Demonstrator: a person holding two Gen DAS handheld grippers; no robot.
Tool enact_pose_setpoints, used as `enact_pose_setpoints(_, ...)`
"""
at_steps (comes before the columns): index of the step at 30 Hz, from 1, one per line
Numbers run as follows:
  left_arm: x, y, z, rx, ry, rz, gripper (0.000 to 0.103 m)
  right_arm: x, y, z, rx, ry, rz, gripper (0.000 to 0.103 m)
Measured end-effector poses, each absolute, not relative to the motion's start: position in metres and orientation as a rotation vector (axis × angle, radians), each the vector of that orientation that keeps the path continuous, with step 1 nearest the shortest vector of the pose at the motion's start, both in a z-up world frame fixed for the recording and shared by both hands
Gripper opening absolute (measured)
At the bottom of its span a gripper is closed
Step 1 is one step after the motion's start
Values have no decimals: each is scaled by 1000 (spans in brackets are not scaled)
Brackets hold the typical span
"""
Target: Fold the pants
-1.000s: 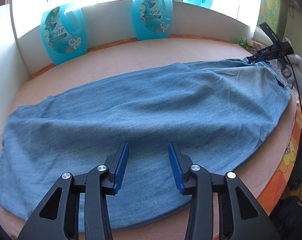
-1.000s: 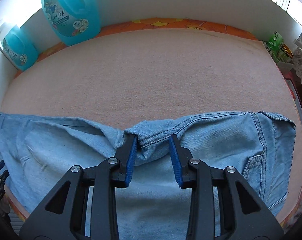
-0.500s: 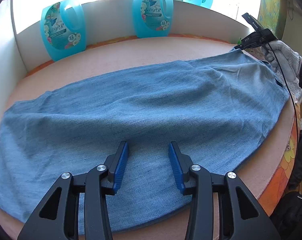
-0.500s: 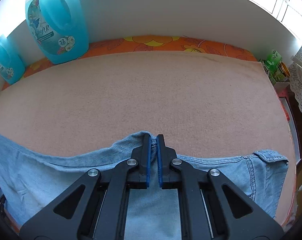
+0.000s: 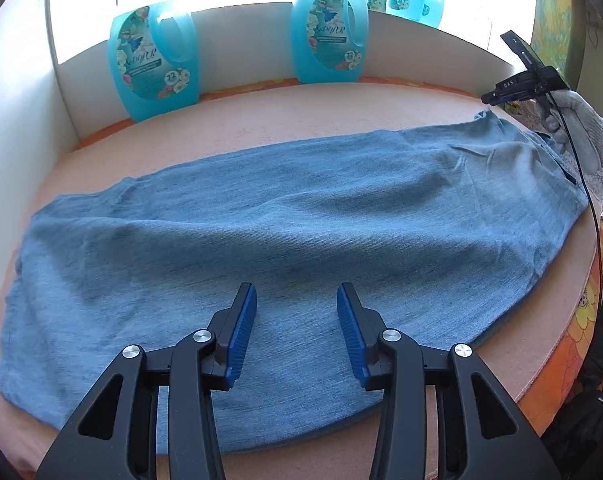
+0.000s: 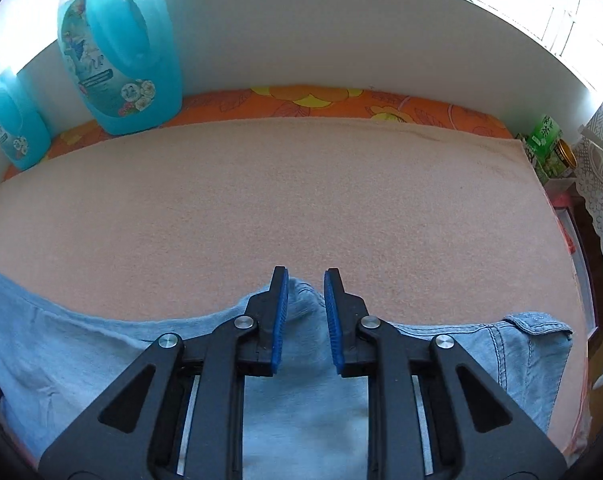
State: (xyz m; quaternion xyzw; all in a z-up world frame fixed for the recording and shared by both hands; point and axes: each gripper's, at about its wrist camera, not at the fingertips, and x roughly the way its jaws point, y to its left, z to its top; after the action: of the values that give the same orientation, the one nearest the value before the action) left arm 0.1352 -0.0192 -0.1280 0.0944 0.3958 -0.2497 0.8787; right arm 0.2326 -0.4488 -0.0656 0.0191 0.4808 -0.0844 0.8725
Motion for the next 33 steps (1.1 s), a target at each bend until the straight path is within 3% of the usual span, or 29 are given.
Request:
enact_pose_setpoints(6, 137, 24, -117, 130, 799, -389, 40, 234, -359, -54, -104, 970, 100, 29)
enact_pose_setpoints(15, 146, 95, -119, 65, 798, -145, 40, 245, -246, -95, -345, 984, 511, 29)
enact_pose_setpoints(28, 159, 147, -142, 17, 841, -14, 40, 254, -188, -132, -478, 1046, 642, 29)
enact_pose_setpoints(29, 159, 149, -144, 12, 845, -11, 40, 253, -187, -132, -479, 1040, 638, 27)
enact_pose_setpoints(32, 160, 153, -146, -4, 847, -15, 41, 247, -183, -131, -518, 1010, 606, 8)
enact_pose_setpoints(33, 160, 152, -146, -3, 847, -15, 41, 245, -183, -130, -526, 1001, 593, 7)
